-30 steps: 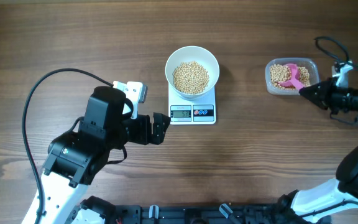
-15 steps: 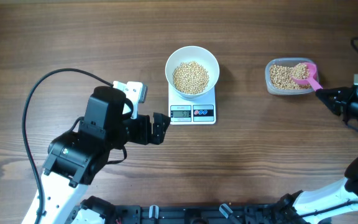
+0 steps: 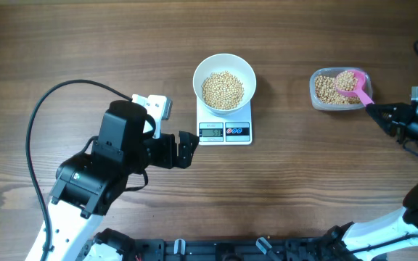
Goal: Scoop item into bowl and weigh 150g on scale
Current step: 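Scoop more soybeans from the tub with the right gripper, then carry the filled scoop left over the white bowl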
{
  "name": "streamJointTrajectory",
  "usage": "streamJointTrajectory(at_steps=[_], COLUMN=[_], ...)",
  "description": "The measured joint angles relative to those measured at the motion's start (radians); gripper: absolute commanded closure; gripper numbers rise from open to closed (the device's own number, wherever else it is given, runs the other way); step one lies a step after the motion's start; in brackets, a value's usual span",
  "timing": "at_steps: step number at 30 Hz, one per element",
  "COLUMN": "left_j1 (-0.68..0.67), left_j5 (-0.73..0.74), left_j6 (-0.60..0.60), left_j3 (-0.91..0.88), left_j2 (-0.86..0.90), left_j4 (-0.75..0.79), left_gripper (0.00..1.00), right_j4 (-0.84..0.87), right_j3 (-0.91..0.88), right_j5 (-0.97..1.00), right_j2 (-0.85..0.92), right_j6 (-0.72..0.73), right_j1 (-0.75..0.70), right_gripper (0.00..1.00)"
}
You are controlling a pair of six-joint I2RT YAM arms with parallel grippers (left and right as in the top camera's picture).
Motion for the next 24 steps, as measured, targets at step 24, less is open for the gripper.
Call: streamJointTrajectory(at_steps=[24], left_j1=[0.000], left_j5=[0.000], left_j6=[0.000], left_j3=[0.000], left_j2=[0.000], left_j4=[0.000], left_gripper=[0.00], right_j4=[-0.213], right_j3=[0.059], right_j5=[-0.253], right_j2=[-0.010], right_j6=[-0.238], right_j1=[0.422], right_gripper=[0.96])
